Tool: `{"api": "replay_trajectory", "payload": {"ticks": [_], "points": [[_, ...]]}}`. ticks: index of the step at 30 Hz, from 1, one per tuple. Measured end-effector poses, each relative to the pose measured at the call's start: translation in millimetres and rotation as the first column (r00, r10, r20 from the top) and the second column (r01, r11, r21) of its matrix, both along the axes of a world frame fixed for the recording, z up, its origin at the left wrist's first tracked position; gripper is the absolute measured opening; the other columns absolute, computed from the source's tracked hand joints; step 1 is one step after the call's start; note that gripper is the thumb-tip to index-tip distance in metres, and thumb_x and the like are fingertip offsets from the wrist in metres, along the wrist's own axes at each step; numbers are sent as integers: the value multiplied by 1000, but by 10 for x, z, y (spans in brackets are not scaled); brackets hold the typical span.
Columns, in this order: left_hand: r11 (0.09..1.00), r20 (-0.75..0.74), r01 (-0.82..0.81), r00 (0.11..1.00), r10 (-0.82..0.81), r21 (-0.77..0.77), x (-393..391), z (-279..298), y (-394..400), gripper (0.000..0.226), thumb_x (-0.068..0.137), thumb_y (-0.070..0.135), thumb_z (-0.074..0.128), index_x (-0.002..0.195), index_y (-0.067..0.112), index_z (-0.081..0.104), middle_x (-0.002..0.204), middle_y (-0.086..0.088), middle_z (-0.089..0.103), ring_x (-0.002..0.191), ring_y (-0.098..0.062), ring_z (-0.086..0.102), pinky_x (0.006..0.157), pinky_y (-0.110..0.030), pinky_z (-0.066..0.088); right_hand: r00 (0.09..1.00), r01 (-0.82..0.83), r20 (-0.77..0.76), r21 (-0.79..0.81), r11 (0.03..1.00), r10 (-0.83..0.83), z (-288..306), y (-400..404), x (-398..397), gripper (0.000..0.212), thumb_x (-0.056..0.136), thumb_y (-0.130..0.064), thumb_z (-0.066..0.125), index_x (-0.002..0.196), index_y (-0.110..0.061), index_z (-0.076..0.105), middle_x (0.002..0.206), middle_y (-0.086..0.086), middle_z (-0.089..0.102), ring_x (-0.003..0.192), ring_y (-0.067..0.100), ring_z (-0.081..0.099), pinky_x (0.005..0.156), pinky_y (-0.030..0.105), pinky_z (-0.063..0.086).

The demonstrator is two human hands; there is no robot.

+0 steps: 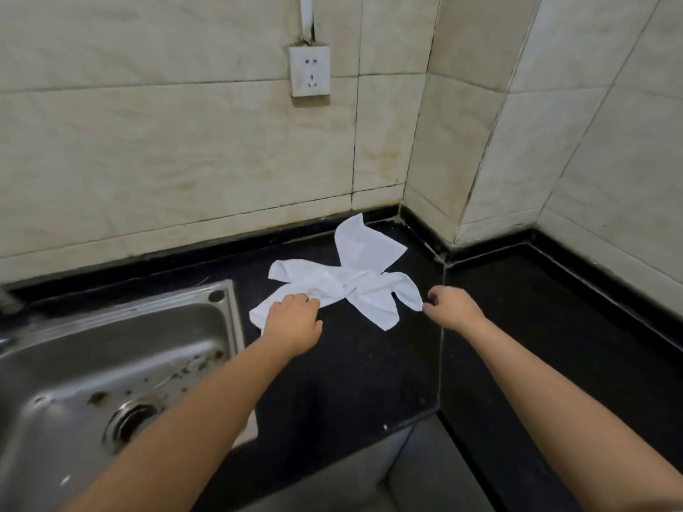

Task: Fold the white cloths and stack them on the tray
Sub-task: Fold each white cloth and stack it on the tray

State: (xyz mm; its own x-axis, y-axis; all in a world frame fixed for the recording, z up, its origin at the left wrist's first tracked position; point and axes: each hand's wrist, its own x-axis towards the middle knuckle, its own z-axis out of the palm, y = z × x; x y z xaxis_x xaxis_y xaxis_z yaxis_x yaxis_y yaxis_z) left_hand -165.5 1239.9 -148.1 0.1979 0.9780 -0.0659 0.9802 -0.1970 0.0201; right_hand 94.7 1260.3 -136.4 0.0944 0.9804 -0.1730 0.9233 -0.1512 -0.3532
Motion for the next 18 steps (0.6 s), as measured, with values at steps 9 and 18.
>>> {"api": "replay_trajectory", "payload": {"ticks": [9, 18], "points": [[976, 159, 135, 981, -108, -171, 81, -607, 1027, 36, 94, 26, 43, 125, 11, 50, 129, -5, 52, 119, -24, 47, 94, -34, 41, 970, 220, -83, -118, 968, -230, -1036, 877, 36, 49, 89, -20, 53, 131, -1, 36, 132, 23, 45, 121, 39, 44, 96, 42, 40], [951, 284, 195, 951, -123, -240, 437, -781, 1420, 46, 97, 30, 41, 140, 16, 34, 141, -3, 43, 127, -21, 41, 104, -34, 37, 943, 256, -233, 48, 965, -238, -1166, 1092, 200, 17, 85, -3, 53, 87, 1, 69, 87, 20, 68, 86, 32, 62, 70, 31, 43]]}}
